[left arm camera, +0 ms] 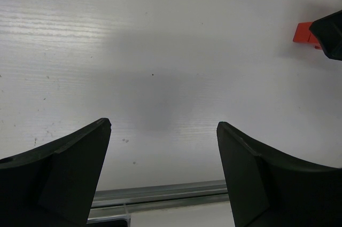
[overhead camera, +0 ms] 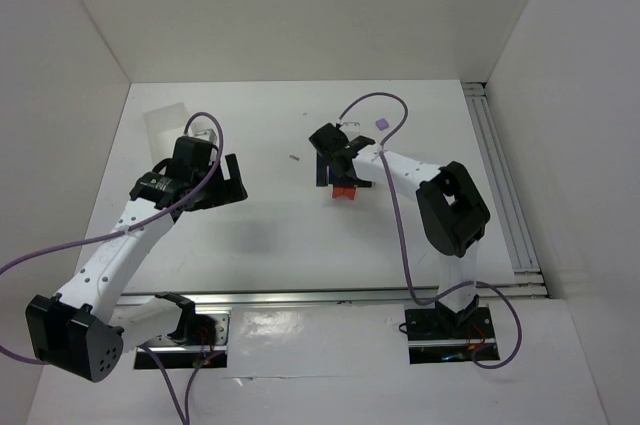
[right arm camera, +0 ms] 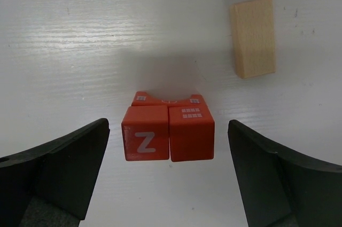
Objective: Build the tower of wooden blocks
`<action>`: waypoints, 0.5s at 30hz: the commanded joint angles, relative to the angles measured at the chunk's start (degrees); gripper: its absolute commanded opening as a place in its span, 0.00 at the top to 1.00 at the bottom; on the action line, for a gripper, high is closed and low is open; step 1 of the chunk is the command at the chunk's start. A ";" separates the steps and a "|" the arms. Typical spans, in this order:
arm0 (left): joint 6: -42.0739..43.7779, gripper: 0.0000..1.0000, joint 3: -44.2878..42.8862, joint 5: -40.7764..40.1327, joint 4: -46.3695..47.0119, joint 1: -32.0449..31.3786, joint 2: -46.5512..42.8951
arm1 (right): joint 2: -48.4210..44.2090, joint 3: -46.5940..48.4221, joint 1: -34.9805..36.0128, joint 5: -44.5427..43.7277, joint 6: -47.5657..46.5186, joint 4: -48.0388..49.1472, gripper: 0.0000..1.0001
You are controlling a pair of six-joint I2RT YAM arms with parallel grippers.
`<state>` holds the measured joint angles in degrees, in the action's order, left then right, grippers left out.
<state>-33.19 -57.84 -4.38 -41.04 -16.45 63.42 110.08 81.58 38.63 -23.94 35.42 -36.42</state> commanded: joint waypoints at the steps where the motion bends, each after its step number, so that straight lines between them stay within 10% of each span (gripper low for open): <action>1: 0.49 0.07 -0.08 -0.19 1.22 -0.16 -0.05 | 1.01 4.71 0.48 -2.51 0.79 -1.71 0.01; 15: 1.02 0.07 -0.08 -1.24 1.22 -0.16 -0.05 | 5.32 19.94 -11.20 -0.69 -5.88 -1.47 0.01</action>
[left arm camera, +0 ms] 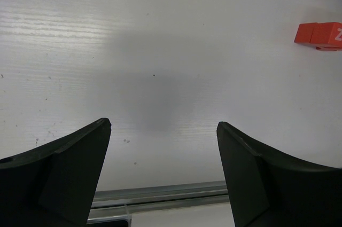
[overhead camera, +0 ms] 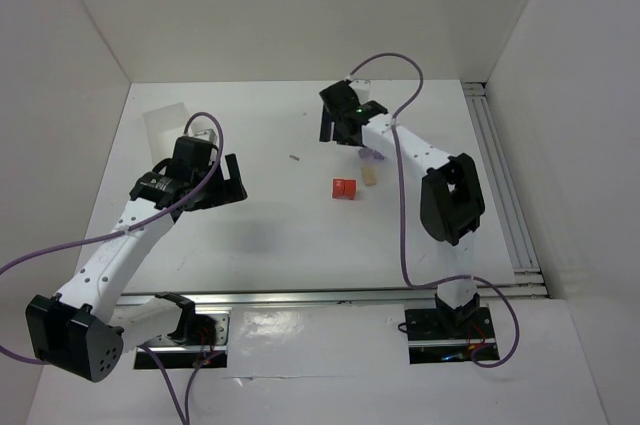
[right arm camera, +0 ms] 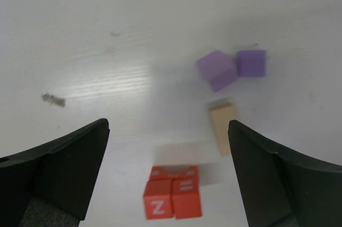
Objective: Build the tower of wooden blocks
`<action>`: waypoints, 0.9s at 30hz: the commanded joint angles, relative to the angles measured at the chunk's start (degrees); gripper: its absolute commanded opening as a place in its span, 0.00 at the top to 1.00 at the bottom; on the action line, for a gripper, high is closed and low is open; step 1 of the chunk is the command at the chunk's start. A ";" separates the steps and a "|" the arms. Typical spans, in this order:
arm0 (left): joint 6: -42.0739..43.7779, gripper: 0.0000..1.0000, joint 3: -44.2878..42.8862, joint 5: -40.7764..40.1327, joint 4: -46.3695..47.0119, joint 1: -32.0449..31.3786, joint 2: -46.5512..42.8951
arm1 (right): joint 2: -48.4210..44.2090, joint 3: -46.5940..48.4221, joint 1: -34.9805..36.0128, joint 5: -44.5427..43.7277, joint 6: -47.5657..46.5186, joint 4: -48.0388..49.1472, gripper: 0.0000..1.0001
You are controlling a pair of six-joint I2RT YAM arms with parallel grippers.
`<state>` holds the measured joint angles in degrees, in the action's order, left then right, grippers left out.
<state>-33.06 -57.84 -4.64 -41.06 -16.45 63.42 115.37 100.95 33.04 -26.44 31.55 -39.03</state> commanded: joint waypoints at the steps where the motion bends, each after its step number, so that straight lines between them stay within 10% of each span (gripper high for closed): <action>1: 0.89 0.07 -0.08 -0.98 1.24 -0.16 -0.05 | 0.03 0.57 -6.75 2.61 -2.54 1.84 0.01; 18: 0.89 0.07 -0.69 -1.07 1.94 -0.16 2.85 | 14.18 13.40 -17.74 6.22 -5.80 -0.70 0.13; 27: 1.42 0.07 -3.15 -1.24 0.81 -0.16 3.38 | 2.68 0.05 -17.22 12.37 -5.80 7.38 0.13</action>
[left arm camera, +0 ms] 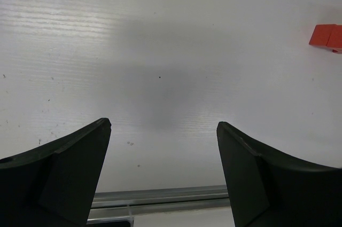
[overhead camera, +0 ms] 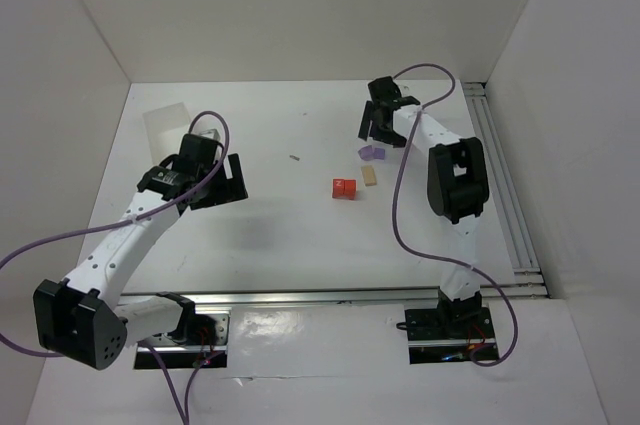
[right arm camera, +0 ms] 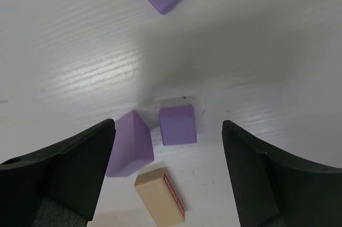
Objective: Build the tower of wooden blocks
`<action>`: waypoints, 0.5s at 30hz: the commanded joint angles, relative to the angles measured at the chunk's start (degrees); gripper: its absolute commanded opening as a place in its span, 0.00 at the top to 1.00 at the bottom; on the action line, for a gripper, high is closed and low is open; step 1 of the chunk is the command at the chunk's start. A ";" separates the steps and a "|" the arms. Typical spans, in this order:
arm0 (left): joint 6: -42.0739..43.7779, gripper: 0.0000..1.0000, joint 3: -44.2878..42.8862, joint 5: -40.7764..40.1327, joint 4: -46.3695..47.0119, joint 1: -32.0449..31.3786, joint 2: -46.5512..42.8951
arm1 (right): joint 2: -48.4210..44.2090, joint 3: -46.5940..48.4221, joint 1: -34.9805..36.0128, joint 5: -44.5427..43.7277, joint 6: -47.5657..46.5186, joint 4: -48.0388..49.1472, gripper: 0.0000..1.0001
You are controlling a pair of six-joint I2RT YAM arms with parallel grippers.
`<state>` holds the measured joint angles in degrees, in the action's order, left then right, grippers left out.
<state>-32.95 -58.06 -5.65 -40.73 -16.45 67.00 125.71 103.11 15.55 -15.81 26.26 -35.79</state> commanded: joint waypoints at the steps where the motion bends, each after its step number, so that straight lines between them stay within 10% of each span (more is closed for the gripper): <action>1: 1.31 0.07 -3.54 -0.76 0.48 -0.16 -0.73 | -8.63 -4.39 0.27 1.75 -0.51 4.15 0.13; 15: 1.31 0.07 -1.88 -1.29 -0.05 -0.16 -2.31 | -25.52 -30.51 4.57 6.85 -3.59 12.59 0.18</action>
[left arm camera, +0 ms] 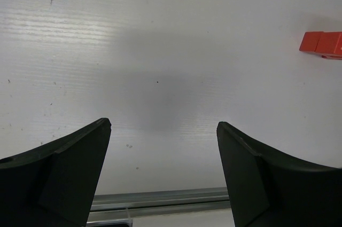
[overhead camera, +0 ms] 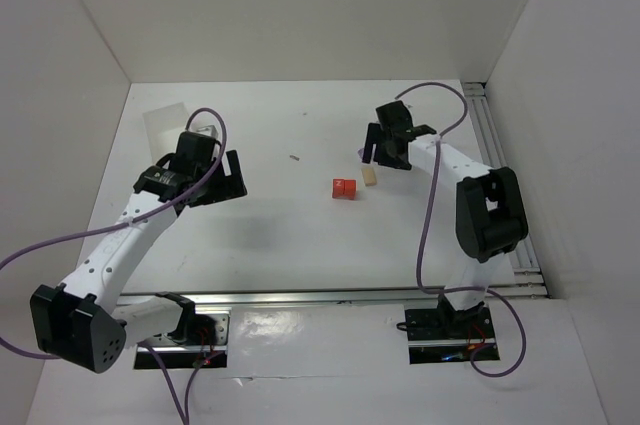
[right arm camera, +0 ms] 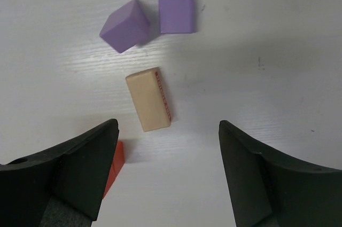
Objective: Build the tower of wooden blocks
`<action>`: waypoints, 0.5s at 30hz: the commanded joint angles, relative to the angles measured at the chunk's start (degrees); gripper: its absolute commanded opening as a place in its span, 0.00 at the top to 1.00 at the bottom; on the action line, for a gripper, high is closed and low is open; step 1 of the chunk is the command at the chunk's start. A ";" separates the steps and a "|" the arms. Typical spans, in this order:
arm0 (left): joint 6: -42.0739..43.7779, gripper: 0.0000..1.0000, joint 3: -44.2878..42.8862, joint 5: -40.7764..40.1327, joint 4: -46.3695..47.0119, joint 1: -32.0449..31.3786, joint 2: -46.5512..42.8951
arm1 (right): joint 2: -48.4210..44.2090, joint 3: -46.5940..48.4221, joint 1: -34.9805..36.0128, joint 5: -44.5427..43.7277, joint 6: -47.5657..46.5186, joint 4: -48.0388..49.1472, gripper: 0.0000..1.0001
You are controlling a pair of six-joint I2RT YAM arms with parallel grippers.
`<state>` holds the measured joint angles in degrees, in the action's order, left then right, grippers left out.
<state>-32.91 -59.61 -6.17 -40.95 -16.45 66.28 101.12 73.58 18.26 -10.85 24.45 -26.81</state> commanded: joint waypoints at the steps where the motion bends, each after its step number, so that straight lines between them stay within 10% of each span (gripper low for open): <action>1: 1.26 0.07 -0.33 -0.77 0.17 -0.16 -1.59 | -0.40 -0.98 1.87 1.37 -1.77 3.60 0.18; 15: 0.74 0.07 -0.33 -1.30 0.17 -0.16 -1.59 | 7.69 0.69 3.71 -4.79 -0.72 0.79 0.18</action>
<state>-32.95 -59.61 -6.79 -40.97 -16.45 65.95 108.27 72.90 21.89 -13.02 23.14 -26.35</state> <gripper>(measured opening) 0.933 0.825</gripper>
